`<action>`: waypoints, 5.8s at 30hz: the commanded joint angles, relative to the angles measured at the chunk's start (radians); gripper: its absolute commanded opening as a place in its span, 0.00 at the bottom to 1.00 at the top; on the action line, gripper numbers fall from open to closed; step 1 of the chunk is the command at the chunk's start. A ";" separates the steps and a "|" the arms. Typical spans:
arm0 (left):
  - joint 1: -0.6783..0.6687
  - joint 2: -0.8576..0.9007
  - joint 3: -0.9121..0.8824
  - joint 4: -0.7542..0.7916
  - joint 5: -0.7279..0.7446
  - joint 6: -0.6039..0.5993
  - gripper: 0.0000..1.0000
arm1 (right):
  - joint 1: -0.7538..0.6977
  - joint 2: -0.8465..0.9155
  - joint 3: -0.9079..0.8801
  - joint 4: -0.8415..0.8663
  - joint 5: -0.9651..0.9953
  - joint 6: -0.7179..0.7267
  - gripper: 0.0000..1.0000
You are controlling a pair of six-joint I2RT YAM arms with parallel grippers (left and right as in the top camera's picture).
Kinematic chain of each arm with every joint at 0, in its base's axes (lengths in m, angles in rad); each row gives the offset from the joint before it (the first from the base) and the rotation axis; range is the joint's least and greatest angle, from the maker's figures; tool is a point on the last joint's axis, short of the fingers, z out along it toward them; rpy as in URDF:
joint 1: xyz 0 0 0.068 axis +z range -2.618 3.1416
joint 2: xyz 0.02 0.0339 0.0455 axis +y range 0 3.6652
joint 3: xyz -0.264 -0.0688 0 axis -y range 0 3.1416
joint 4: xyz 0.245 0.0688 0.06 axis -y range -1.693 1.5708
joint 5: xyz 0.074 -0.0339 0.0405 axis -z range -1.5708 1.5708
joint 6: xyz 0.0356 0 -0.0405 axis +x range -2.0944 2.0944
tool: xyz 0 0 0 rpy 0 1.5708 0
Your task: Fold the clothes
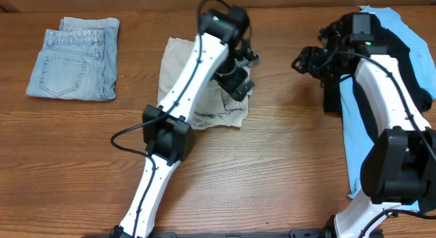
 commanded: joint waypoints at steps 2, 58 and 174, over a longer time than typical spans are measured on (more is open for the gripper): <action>-0.042 -0.011 -0.065 0.043 -0.047 0.037 1.00 | 0.000 -0.002 0.009 -0.011 -0.004 -0.008 0.70; 0.024 -0.007 0.040 0.179 -0.388 -0.331 0.04 | 0.000 -0.002 0.009 -0.087 0.027 -0.007 0.73; 0.737 0.078 0.226 0.305 -0.070 0.096 0.93 | 0.003 -0.002 0.009 -0.129 0.024 0.000 0.73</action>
